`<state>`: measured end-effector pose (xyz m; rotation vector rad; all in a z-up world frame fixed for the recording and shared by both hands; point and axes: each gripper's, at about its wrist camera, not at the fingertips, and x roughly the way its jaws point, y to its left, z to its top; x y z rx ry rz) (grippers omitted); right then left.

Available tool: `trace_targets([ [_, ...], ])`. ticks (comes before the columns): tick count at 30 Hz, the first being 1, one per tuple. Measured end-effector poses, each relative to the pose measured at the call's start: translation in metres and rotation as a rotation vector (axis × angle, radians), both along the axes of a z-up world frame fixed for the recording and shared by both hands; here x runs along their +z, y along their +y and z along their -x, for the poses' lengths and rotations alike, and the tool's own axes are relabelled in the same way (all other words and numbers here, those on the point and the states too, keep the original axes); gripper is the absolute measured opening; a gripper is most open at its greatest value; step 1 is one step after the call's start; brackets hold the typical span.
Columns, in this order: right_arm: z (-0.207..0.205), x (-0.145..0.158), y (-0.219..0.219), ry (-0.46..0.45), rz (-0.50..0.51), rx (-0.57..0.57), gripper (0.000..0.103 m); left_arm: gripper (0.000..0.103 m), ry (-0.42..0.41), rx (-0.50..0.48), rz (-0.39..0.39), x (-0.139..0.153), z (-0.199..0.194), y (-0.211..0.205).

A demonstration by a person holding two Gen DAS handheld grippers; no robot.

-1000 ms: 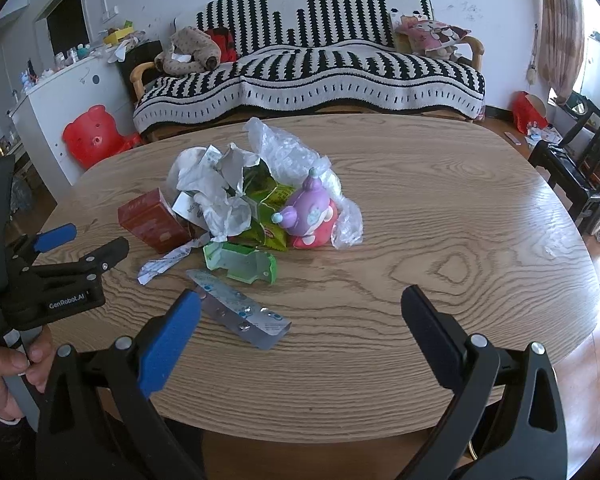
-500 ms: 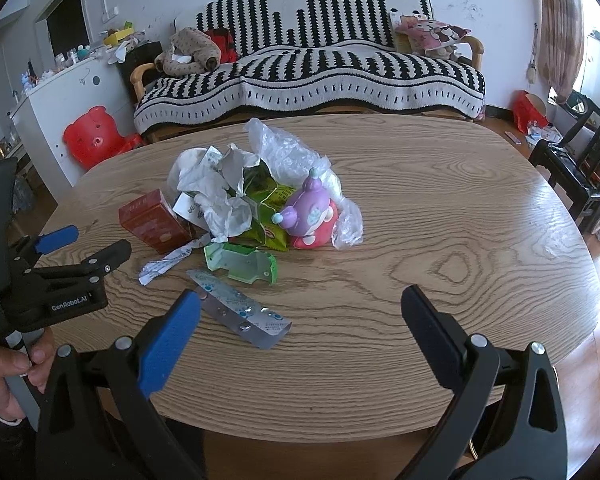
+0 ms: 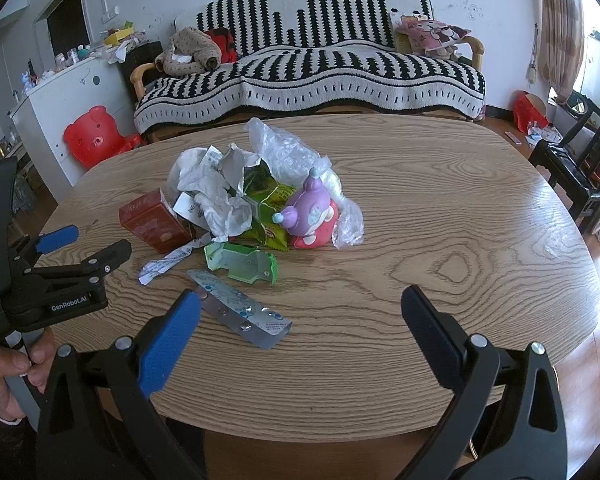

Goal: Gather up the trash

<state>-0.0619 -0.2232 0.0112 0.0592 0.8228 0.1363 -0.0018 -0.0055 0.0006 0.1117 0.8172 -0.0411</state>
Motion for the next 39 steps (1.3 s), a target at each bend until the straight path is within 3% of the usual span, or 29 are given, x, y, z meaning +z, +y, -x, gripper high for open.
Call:
trace_targets([
  [28,0.001,-0.004,0.006,0.016,0.000,0.023,0.097,0.097,0.027,-0.035,0.008,-0.009,-0.007,0.002],
  [34,-0.005,-0.029,0.027,0.092,0.023,0.155,0.097,0.097,0.069,-0.120,-0.055,-0.028,-0.022,0.001],
  [39,-0.018,-0.057,0.054,0.127,0.116,0.272,0.097,0.097,0.076,-0.194,-0.063,-0.036,-0.045,0.004],
])
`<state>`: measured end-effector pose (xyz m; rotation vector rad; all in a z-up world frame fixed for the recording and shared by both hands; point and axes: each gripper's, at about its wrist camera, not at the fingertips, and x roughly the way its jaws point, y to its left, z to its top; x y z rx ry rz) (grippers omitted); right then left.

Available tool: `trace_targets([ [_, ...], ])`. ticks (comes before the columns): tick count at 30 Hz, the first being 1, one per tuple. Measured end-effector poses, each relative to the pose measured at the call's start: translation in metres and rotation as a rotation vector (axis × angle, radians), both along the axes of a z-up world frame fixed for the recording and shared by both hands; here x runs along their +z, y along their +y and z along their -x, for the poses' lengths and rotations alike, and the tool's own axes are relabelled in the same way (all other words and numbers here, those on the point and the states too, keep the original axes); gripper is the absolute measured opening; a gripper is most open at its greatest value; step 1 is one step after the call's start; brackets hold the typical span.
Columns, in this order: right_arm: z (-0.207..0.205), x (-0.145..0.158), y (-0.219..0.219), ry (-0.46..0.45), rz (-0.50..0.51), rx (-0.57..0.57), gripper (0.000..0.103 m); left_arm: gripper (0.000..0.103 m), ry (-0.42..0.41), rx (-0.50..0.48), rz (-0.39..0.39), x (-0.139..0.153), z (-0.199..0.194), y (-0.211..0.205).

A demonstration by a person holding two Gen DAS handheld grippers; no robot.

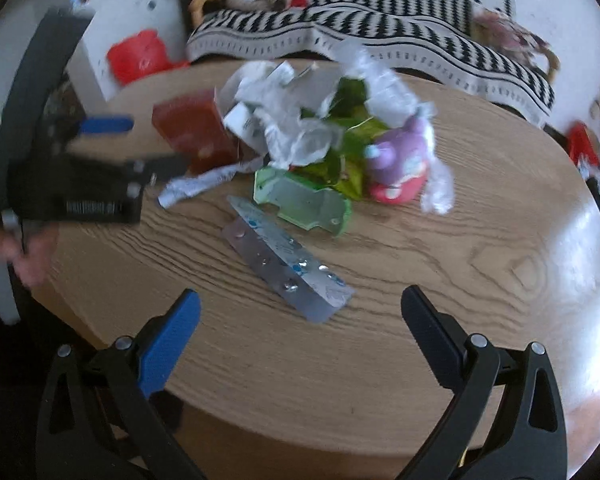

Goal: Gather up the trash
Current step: 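Grasp the silver blister pack with the right tool while the left tool grasps the red box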

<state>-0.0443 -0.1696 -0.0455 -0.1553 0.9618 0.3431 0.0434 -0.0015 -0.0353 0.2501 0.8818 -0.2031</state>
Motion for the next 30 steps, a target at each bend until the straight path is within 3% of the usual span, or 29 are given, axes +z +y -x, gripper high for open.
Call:
trace_targets([
  [3,-0.015,-0.014,0.005,0.019,0.000,0.026,0.095,0.097,0.011,-0.019,0.031,-0.004,-0.015,0.004],
  [6,-0.029,-0.027,0.011,0.019,0.048,0.049,0.084,0.097,-0.011,-0.035,-0.005,-0.010,-0.026,0.001],
  [9,-0.036,-0.036,0.012,0.030,0.035,0.063,0.076,0.085,-0.003,-0.028,-0.023,-0.016,-0.032,-0.001],
  [11,-0.037,-0.035,0.015,0.026,0.033,0.080,0.063,0.063,-0.004,-0.027,-0.024,-0.014,-0.033,-0.003],
  [12,-0.036,-0.034,0.017,0.025,0.026,0.093,0.048,0.057,-0.005,-0.027,-0.021,-0.012,-0.033,-0.004],
  [14,-0.035,-0.032,0.021,0.033,0.021,0.105,0.040,0.030,-0.004,-0.019,-0.016,-0.009,-0.031,-0.005],
  [15,-0.033,-0.031,0.022,0.044,0.004,0.117,0.037,0.024,0.001,-0.010,-0.019,-0.008,-0.031,-0.004],
  [19,-0.022,-0.019,0.026,0.033,-0.025,0.142,0.035,0.022,0.020,0.037,0.025,0.002,-0.024,0.005],
  [22,-0.012,0.000,0.017,0.004,-0.079,0.125,0.035,0.022,-0.027,0.063,0.039,0.017,-0.014,0.010],
  [24,-0.010,0.013,0.000,-0.019,-0.108,0.097,0.035,0.022,-0.068,0.075,0.030,0.026,-0.005,0.010],
  [30,-0.002,0.046,-0.071,-0.090,-0.168,-0.085,0.035,0.022,-0.078,0.053,0.124,0.041,0.004,-0.006],
])
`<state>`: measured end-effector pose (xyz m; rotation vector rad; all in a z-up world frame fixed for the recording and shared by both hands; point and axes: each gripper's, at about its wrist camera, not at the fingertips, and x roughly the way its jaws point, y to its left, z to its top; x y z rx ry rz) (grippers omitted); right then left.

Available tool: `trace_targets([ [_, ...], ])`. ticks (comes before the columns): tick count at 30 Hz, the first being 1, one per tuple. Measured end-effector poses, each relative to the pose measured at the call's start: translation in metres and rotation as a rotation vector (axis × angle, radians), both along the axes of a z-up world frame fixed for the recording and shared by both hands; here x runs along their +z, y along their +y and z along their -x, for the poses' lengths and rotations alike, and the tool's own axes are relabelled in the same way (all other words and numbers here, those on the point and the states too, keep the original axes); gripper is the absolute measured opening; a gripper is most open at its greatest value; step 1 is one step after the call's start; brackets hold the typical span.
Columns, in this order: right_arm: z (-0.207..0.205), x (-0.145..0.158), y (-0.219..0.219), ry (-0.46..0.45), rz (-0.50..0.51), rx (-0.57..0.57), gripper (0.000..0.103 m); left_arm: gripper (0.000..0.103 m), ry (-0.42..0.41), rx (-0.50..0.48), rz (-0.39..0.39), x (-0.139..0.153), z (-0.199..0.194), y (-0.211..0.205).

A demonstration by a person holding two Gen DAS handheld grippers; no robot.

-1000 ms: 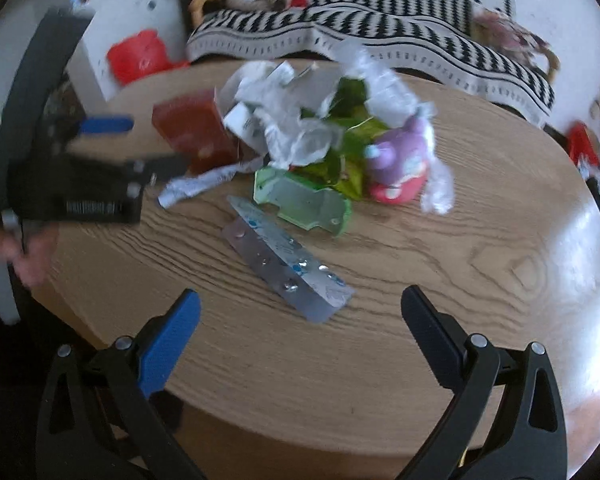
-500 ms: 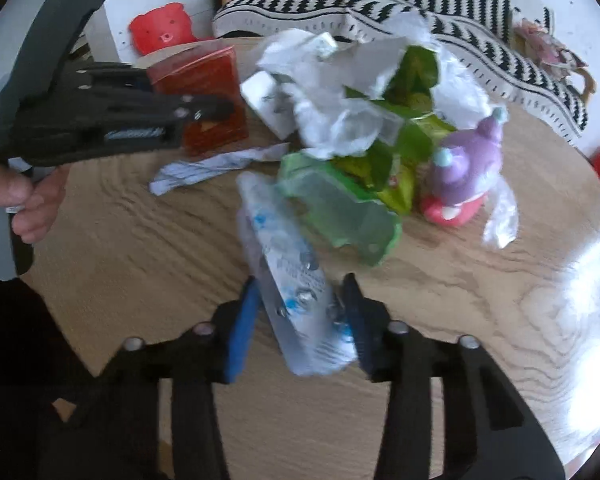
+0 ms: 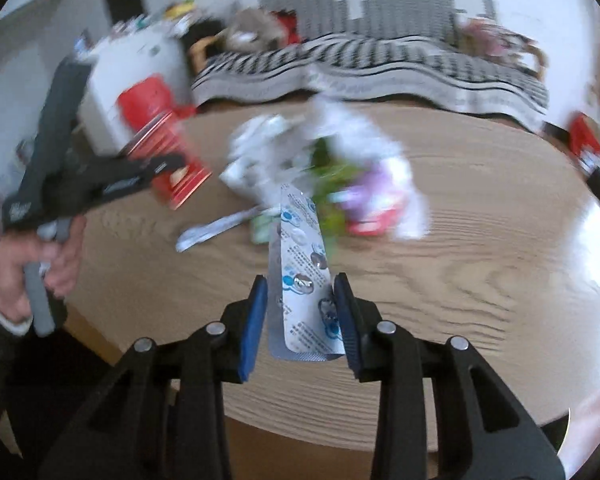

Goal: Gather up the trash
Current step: 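Grasp the silver blister pack with the right tool while the left tool grasps the red box, then carry both items to the black bin and open both tools to drop them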

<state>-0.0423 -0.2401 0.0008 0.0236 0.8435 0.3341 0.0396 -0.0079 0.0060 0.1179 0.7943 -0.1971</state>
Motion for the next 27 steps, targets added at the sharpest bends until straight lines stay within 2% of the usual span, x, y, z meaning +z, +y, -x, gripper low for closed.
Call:
trace_targets([
  [3,0.008,0.008,-0.050,-0.016,-0.024,-0.133,0.035,0.022,-0.012,-0.065,0.051,0.007,0.006,-0.031],
  [7,0.027,0.016,-0.121,-0.046,-0.035,-0.314,0.035,0.022,-0.025,-0.224,0.088,0.009,0.024,-0.097],
  [11,0.060,0.018,-0.197,-0.057,-0.066,-0.503,0.035,0.022,0.011,-0.384,0.134,0.002,0.046,-0.163],
  [16,0.116,0.007,-0.271,-0.050,-0.108,-0.691,0.035,0.022,0.063,-0.582,0.194,-0.009,0.078,-0.253],
  [21,0.165,-0.022,-0.335,0.024,-0.154,-0.848,0.035,0.022,0.133,-0.735,0.192,-0.036,0.111,-0.339],
  [25,0.194,-0.053,-0.368,0.108,-0.171,-0.922,0.035,0.022,0.197,-0.823,0.166,-0.063,0.133,-0.387],
  [27,0.204,-0.064,-0.380,0.151,-0.175,-0.945,0.035,0.022,0.222,-0.837,0.156,-0.071,0.136,-0.399],
])
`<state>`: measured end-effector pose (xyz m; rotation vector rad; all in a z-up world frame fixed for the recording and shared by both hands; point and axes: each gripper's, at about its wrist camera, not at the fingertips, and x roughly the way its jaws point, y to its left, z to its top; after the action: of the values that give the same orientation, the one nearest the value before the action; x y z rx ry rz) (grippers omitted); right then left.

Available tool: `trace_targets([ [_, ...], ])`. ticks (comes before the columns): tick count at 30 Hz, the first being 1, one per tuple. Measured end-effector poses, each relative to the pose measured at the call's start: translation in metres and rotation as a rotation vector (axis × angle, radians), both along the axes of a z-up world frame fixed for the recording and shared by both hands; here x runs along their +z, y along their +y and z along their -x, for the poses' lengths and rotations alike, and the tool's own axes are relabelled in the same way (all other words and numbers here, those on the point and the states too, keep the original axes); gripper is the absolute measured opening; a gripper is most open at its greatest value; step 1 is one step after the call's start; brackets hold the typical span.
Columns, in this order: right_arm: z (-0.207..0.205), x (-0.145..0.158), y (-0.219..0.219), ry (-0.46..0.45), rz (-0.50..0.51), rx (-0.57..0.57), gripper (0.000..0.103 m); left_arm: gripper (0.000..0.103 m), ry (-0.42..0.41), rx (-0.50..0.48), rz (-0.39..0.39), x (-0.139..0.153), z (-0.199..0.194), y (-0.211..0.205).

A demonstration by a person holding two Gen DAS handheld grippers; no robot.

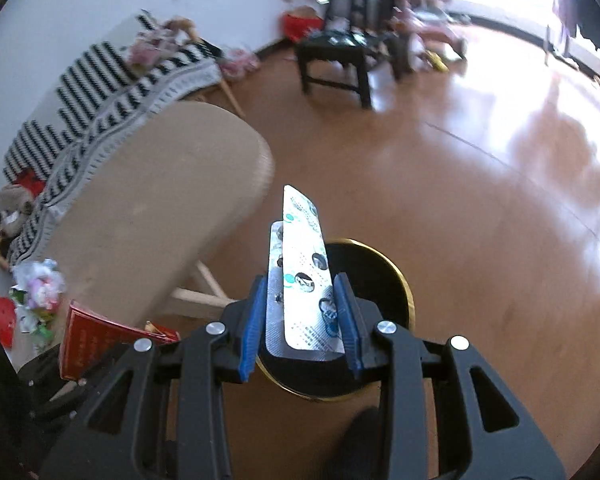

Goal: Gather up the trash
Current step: 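Carry both items to the black bin and open both tools to drop them, then grasp the purple toy with the right tool while the left tool grasps the paper strip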

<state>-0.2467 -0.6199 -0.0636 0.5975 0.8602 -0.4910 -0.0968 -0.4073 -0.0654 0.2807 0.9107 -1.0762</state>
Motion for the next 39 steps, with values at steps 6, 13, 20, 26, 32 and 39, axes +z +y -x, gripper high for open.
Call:
trace_targets([
  [6,0.010,-0.022,-0.023,0.035,-0.088,-0.041,0.035,0.022,0.027,-0.023,-0.066,-0.035,-0.003,-0.045],
  [13,0.002,-0.019,-0.019,0.032,-0.086,-0.017,0.035,0.022,0.053,-0.018,-0.089,-0.044,0.000,-0.052],
  [20,-0.003,-0.017,-0.017,0.028,-0.088,-0.009,0.035,0.023,0.061,-0.014,-0.097,-0.049,-0.008,-0.064],
  [26,-0.005,-0.017,-0.020,0.008,-0.106,-0.013,0.054,0.058,0.021,-0.004,-0.094,-0.051,-0.003,-0.062],
  [32,-0.009,-0.001,-0.011,-0.017,-0.081,-0.007,0.067,0.066,0.007,-0.010,-0.068,-0.034,-0.001,-0.048],
  [39,-0.035,0.039,0.027,-0.090,-0.028,0.056,0.080,0.089,-0.139,0.029,-0.003,0.021,0.000,0.030],
])
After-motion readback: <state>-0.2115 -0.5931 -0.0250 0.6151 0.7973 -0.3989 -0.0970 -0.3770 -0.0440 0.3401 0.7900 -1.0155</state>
